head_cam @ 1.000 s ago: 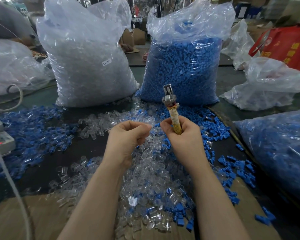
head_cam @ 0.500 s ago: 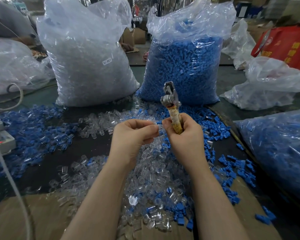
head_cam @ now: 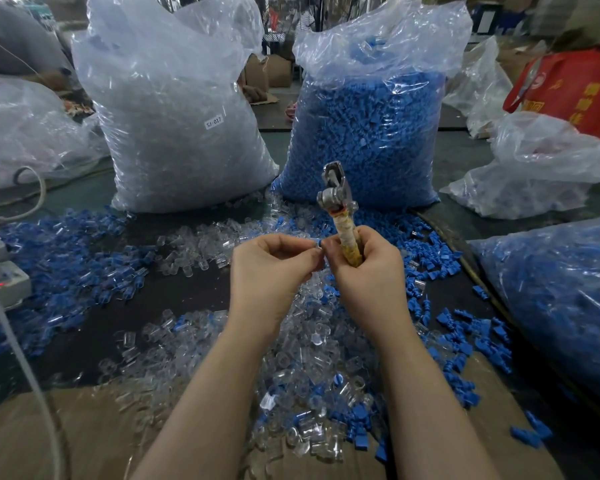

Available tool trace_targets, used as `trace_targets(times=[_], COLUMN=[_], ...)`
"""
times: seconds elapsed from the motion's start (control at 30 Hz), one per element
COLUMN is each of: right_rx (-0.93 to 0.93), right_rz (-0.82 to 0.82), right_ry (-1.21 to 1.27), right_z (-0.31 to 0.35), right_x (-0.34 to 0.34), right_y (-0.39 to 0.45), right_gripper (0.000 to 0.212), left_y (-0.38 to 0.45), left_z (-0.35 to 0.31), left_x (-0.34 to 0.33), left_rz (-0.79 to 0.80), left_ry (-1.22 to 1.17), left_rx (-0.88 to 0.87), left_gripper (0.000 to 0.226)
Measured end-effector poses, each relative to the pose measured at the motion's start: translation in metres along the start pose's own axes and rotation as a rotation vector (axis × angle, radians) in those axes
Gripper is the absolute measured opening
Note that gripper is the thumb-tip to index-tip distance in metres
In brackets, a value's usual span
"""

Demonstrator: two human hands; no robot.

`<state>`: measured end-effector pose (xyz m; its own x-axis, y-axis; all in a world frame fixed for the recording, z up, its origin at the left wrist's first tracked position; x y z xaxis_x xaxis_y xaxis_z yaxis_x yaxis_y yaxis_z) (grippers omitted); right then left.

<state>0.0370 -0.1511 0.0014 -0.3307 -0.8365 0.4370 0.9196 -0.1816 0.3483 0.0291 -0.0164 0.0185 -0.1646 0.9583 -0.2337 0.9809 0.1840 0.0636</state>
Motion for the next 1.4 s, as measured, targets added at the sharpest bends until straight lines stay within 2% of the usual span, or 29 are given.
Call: trace_targets(times=[0.23,0.43,0.53,0.73,1.03,1.4], right_rx=[0.004,-0.010,-0.028,-0.007,0.019,0.031], right_rz=[0.080,0.206,0.302,0.397,0.492,0.527], right_ry=[0.056,0.074,0.079,-0.081,-0.129,-0.202], right_z=[0.000,-0.002,-0.006,-0.011,-0.012,-0.011], right_x=[0.002,0.000,0.003,0.005,0.002,0.000], right_y=[0.000,0.001,0.001,0.001,-0.001,-0.002], right_gripper=[0.013,0.013,0.005,0.006,0.010,0.016], left_y=[0.002,0.003,0.005,0.007,0.009,0.010], left_z=[0.000,0.002,-0.001,-0.008,-0.011,-0.013], left_x=[0.000,0.004,0.007,0.013,0.019,0.023], left_rz=[-0.022,-0.085,-0.093,-0.043,-0.005,0.044], left_ry=[0.089,0.171,0.113,-0.084,-0.072,-0.064], left_rx=[-0.035,-0.093,-0.101,-0.099,-0.153,-0.172], left_gripper=[0.011,0.007,0.008,0.008,0.005,0.009])
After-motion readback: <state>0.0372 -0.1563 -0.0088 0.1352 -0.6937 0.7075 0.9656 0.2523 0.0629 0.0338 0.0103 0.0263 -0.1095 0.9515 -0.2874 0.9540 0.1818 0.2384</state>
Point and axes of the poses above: each hand's wrist, its own y-axis towards the middle knuckle, its own x-axis out of the back of the hand, z = x × y, the point moved 3 cm from there along y, towards the middle knuckle, and after that the axes turned 12 degrees about -y, right-handed, at the moved point
